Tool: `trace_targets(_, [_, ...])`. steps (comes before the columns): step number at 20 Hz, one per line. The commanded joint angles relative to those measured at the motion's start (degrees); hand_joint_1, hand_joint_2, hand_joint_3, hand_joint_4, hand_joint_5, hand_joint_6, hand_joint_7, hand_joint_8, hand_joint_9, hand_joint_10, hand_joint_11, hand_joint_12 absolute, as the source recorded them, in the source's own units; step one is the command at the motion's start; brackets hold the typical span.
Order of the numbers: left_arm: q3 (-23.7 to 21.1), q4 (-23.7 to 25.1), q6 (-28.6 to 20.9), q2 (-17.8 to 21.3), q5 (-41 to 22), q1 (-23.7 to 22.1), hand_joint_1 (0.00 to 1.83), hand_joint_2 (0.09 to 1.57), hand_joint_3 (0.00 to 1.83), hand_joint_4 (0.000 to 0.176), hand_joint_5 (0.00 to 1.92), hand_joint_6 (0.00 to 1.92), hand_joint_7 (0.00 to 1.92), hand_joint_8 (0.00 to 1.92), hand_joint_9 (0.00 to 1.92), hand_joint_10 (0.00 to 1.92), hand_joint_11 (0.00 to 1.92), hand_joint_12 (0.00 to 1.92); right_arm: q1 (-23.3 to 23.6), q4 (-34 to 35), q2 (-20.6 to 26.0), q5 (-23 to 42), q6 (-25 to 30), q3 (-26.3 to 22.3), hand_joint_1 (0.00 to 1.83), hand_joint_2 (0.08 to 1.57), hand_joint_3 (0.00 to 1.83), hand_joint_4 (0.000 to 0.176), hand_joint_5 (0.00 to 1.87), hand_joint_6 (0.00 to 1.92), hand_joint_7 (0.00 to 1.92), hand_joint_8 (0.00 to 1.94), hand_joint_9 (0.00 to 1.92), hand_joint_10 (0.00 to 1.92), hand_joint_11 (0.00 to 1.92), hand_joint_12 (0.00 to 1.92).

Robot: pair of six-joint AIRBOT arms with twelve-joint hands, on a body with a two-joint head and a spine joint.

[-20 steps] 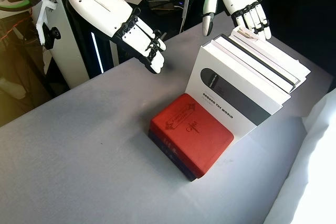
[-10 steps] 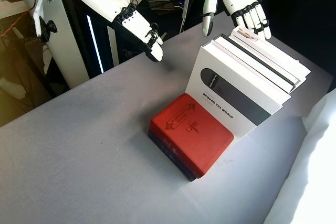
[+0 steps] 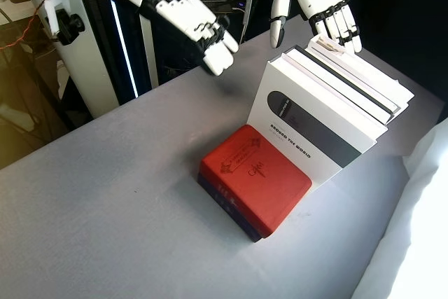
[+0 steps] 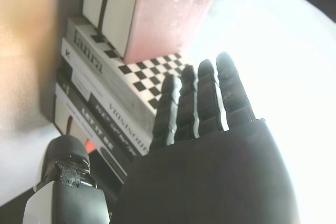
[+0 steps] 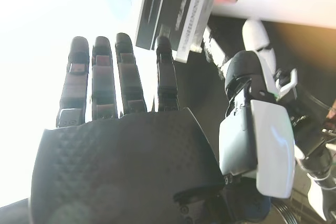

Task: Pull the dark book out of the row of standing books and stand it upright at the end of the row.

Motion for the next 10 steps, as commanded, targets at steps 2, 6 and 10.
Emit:
trace_targets(2, [0.7, 3.3, 1.1, 0.2, 2.7, -0.7, 0.00, 1.09, 0.00, 0.000, 0.07, 0.00, 0.03, 0.00, 0.01, 0.00, 0.01, 0.02, -0.1, -9.0, -1.4, -5.0, 3.0, -0.9, 0.00, 1.20, 0.01, 0.000, 0.12, 0.00, 0.11, 0.00, 0.06, 0.00, 0.00, 0.09])
trace_targets(6, [0.5, 2.1, 2.1, 0.0, 2.5, -1.2, 0.00, 1.10, 0.00, 0.000, 0.06, 0.00, 0.03, 0.00, 0.01, 0.00, 0.01, 0.02, -5.2, -21.1, -7.4, -13.6, 7.8, -0.4, 0.00, 1.18, 0.00, 0.000, 0.08, 0.01, 0.04, 0.00, 0.00, 0.00, 0.00, 0.00])
trace_targets(10, [0.6, 0.9, 3.6, 0.0, 2.5, -1.3, 0.00, 1.10, 0.00, 0.000, 0.07, 0.01, 0.05, 0.01, 0.03, 0.01, 0.01, 0.03, -7.6, -25.8, -12.2, -17.2, 11.6, 1.8, 0.00, 1.16, 0.00, 0.000, 0.09, 0.01, 0.04, 0.01, 0.00, 0.00, 0.00, 0.00])
